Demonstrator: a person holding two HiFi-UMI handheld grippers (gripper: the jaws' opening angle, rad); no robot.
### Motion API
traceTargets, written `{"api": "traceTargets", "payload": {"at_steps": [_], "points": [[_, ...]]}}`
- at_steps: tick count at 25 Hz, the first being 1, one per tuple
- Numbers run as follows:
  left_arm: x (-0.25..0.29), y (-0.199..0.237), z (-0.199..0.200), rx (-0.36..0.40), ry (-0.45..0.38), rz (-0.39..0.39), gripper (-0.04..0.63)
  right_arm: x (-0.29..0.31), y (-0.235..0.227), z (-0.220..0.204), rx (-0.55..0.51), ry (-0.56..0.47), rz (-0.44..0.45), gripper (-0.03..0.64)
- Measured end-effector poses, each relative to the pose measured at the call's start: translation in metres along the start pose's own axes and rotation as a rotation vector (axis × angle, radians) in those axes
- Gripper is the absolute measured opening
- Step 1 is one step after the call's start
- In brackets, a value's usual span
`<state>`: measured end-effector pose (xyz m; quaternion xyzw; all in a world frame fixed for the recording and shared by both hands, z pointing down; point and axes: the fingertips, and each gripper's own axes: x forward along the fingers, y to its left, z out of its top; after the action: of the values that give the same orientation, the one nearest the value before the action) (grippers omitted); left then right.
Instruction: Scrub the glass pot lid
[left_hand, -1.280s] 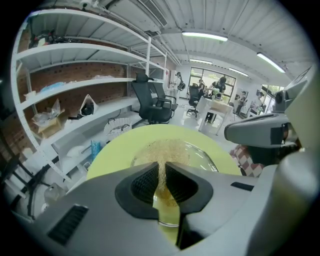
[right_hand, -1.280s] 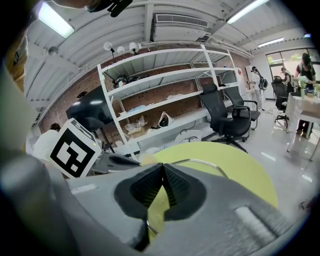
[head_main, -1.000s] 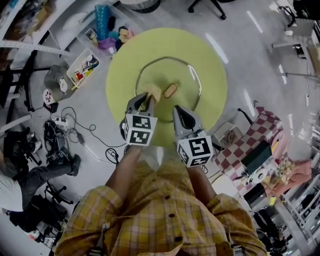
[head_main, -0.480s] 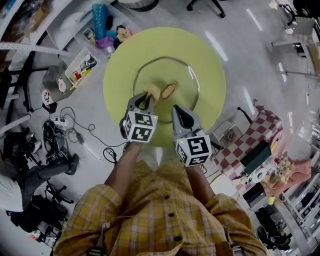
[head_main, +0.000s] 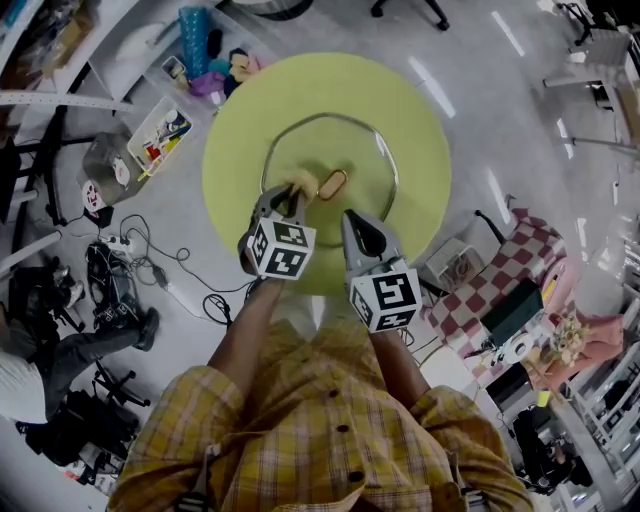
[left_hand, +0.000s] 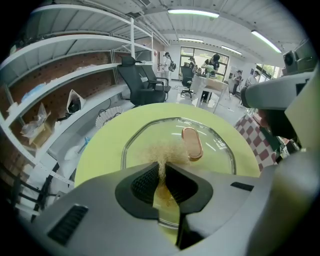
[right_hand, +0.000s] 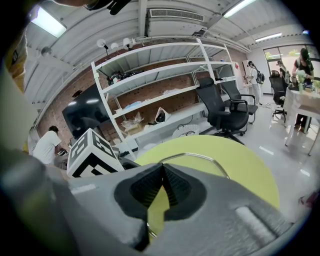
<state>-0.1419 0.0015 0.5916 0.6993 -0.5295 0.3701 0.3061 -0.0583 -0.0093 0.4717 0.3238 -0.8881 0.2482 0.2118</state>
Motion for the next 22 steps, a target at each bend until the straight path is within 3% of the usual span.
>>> {"api": "traceTargets", "payload": {"at_steps": [19, 22], "points": [[0.03, 0.01, -0.008, 0.123, 0.067, 0.013, 0.046, 0.017, -0.005, 0.003, 0.003, 0.02, 0.01, -0.003], [0.031, 0.015, -0.008, 0.106, 0.068, 0.012, 0.046, 0.018, -0.008, 0.005, 0.003, 0.017, 0.007, -0.003]]}}
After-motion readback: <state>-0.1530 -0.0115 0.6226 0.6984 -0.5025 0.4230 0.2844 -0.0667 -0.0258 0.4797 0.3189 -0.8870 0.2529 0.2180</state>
